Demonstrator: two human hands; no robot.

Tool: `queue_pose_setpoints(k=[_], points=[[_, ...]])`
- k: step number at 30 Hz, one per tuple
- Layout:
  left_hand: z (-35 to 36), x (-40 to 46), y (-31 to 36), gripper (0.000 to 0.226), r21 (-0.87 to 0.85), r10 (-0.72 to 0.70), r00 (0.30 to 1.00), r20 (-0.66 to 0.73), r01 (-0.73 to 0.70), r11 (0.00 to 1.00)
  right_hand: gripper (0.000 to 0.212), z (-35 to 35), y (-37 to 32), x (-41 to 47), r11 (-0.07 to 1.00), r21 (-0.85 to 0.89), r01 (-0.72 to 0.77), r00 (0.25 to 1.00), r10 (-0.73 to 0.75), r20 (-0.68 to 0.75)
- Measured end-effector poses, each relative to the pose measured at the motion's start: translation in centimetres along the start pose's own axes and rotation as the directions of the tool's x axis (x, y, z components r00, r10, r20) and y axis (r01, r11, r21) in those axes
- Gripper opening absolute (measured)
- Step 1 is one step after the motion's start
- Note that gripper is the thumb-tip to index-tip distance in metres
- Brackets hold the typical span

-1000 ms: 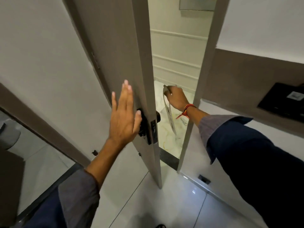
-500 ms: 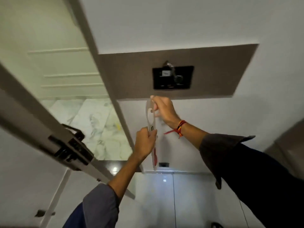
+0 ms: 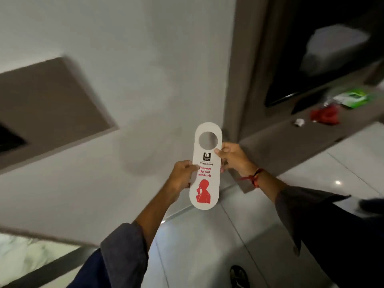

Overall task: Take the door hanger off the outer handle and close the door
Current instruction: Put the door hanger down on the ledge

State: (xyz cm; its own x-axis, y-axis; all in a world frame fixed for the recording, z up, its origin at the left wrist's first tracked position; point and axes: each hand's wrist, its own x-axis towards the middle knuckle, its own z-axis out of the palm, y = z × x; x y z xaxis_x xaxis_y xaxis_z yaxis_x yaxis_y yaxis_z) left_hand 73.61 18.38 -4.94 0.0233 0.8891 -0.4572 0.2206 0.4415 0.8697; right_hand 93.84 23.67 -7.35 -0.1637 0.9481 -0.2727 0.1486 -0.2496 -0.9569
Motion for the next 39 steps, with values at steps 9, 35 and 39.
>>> queue_pose_setpoints(k=[9, 35, 39], points=[[22.4, 15.2, 2.4, 0.016, 0.176, -0.016, 1.0, -0.017, 0.019, 0.984, 0.04, -20.3, 11.1, 2.1, 0.979, -0.067, -0.194, 0.947, 0.17, -0.272], [25.6, 22.6, -2.4, 0.039, 0.76, 0.263, 0.962, 0.079, -0.229, 0.609, 0.081, -22.5, 16.4, 7.2, 0.406, -0.911, -0.074, 0.997, 0.016, -0.074], [20.2, 19.6, -1.2, 0.043, 0.808, 0.413, 0.906, 0.093, -0.311, 0.501, 0.076, -18.6, 11.8, 6.8, 0.258, -0.958, 0.122, 0.99, -0.099, 0.099]])
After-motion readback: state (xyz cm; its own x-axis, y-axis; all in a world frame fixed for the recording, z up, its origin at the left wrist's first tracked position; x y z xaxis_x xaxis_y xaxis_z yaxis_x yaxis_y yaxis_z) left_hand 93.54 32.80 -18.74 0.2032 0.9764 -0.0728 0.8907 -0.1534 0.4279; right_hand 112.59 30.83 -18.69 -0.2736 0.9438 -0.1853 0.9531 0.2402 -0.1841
